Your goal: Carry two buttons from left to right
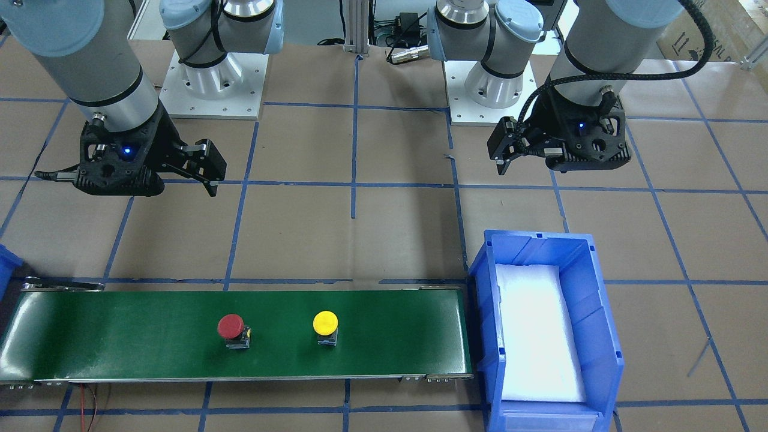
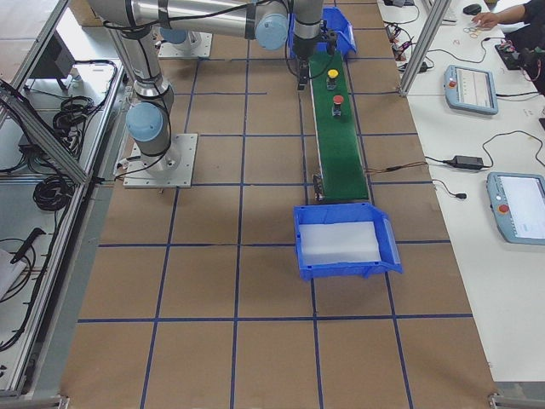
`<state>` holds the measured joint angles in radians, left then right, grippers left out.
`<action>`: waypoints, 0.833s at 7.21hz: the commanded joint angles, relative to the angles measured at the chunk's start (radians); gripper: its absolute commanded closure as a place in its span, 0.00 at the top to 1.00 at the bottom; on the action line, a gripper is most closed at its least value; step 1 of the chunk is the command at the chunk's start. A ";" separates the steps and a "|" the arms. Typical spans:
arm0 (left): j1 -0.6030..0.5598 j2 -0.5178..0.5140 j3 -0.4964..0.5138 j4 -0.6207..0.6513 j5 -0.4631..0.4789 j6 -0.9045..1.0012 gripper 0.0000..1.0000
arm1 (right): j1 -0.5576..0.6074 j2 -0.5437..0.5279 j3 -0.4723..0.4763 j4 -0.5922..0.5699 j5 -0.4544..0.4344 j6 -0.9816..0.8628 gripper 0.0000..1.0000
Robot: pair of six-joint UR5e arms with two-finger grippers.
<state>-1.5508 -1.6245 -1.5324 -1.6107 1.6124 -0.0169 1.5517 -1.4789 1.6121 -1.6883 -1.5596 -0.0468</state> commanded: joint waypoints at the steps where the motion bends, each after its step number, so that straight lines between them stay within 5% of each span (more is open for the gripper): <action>1: 0.000 0.000 0.000 0.000 0.000 0.000 1.00 | -0.050 0.069 -0.056 -0.024 -0.002 -0.181 1.00; 3: 0.000 0.000 0.000 0.000 0.000 0.000 1.00 | -0.064 0.145 -0.176 -0.018 -0.052 -0.290 1.00; 6: 0.000 0.000 0.000 0.000 0.001 0.000 1.00 | -0.194 0.193 -0.202 -0.013 -0.048 -0.625 1.00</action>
<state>-1.5508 -1.6245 -1.5324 -1.6107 1.6132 -0.0168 1.3971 -1.3134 1.4190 -1.6956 -1.6053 -0.5044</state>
